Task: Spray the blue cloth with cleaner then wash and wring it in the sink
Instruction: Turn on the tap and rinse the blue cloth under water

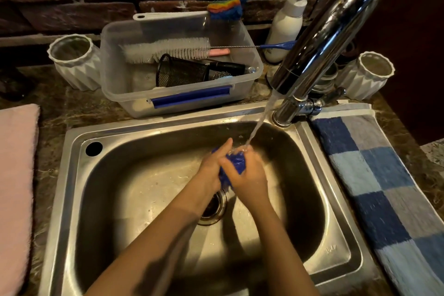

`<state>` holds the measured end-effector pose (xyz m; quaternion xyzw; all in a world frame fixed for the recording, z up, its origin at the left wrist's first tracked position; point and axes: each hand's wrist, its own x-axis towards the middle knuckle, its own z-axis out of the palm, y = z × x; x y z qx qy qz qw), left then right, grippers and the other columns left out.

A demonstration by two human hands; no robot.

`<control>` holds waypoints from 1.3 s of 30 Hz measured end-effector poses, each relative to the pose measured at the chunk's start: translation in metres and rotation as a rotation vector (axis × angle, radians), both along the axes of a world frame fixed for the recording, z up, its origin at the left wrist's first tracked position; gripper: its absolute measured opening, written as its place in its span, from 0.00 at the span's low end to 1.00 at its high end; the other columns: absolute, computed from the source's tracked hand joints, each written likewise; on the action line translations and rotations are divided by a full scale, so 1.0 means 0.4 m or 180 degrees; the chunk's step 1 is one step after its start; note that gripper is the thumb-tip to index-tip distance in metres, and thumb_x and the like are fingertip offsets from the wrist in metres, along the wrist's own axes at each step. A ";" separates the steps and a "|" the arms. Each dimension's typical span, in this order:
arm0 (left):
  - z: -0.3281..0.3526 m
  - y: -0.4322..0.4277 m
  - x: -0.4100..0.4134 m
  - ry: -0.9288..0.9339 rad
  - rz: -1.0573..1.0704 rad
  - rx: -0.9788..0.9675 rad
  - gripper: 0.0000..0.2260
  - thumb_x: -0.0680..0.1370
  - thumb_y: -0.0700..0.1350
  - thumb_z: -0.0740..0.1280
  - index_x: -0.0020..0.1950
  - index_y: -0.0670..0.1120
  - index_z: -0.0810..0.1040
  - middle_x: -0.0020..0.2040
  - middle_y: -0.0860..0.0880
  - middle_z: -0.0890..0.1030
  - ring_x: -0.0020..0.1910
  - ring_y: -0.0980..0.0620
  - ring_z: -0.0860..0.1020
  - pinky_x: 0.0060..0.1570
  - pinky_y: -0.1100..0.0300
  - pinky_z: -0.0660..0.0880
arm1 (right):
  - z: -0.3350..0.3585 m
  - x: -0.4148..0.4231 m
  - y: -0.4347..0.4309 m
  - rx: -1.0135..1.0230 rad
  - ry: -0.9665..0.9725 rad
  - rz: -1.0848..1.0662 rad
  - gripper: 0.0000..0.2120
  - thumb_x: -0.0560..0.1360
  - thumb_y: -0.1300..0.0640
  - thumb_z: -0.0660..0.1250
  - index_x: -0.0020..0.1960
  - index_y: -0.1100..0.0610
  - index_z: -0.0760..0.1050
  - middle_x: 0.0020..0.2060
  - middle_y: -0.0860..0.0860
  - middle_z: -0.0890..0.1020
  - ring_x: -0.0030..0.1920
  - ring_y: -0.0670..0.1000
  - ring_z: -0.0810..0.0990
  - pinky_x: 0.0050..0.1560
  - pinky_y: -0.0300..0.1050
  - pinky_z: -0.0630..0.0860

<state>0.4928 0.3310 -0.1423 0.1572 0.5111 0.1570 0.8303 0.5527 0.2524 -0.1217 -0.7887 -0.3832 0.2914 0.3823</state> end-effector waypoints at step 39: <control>0.037 -0.010 -0.021 0.0048 -0.1167 0.0423 0.19 0.70 0.54 0.70 0.53 0.42 0.77 0.46 0.42 0.82 0.43 0.47 0.81 0.42 0.59 0.79 | -0.014 0.088 0.054 -0.0411 0.2706 -0.0819 0.21 0.78 0.41 0.51 0.41 0.52 0.76 0.41 0.53 0.81 0.43 0.51 0.80 0.49 0.47 0.76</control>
